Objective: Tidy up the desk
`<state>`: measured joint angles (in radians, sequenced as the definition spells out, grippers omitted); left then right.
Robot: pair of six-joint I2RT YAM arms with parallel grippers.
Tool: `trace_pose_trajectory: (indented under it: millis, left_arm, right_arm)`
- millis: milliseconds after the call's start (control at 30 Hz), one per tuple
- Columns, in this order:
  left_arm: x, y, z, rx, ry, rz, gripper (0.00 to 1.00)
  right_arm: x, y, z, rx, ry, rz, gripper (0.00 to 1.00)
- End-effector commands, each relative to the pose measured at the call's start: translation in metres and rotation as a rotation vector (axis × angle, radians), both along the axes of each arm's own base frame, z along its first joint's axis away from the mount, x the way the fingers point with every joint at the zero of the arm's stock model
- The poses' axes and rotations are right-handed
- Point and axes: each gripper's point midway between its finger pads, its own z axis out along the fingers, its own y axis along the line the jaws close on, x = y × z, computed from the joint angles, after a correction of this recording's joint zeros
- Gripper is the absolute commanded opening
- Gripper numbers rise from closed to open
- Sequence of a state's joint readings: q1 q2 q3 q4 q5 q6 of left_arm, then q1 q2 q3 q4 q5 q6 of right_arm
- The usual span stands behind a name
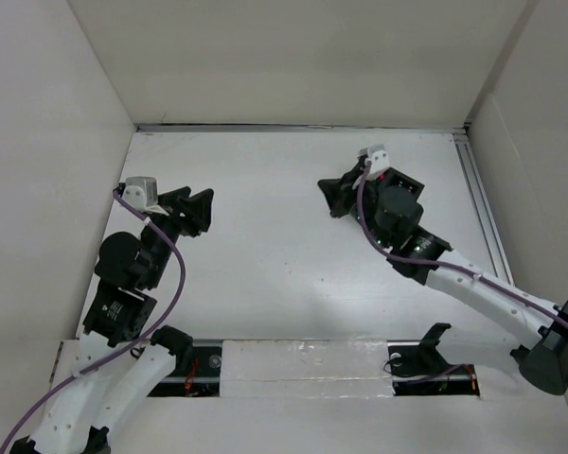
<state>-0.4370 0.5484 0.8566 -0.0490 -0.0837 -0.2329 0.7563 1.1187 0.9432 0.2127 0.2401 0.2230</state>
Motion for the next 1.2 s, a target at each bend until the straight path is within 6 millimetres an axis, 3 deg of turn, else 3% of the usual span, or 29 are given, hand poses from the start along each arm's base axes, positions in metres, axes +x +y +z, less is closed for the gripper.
trace_pose_trajectory:
  millis: [0,167,267,300,333,400,500,600,1167]
  left_arm:
    - [-0.001,0.003,0.009,-0.019,-0.040,0.016,0.51]
    - [0.002,0.003,0.006,-0.016,-0.030,0.020,0.52]
    - [0.004,0.001,0.004,-0.014,-0.022,0.016,0.53]
    - [0.004,0.001,0.004,-0.012,-0.023,0.013,0.53]
    - [0.004,0.000,0.003,-0.010,-0.019,0.011,0.53]
    - [0.006,0.000,0.002,-0.008,-0.015,0.017,0.53]
    - [0.007,-0.002,0.000,-0.003,-0.009,0.010,0.53]
    - [0.007,-0.001,-0.001,0.001,-0.008,0.012,0.53]
    - [0.009,-0.006,-0.005,0.019,0.000,-0.010,0.52]
  right_arm:
    - [-0.044,0.052,-0.011,-0.033,-0.025,0.296,0.00]
    - [-0.097,0.096,-0.053,-0.095,0.024,0.551,0.03]
    - [-0.112,0.111,-0.093,-0.158,0.097,0.611,0.20]
    - [-0.111,0.112,-0.101,-0.160,0.113,0.604,0.30]
    - [-0.114,0.116,-0.119,-0.181,0.147,0.615,0.34]
    - [-0.114,0.119,-0.134,-0.185,0.184,0.617,0.44]
    - [-0.112,0.128,-0.158,-0.213,0.228,0.637,0.51]
    - [-0.111,0.131,-0.169,-0.240,0.252,0.640,0.52]
    - [-0.101,0.128,-0.184,-0.272,0.270,0.571,0.52]
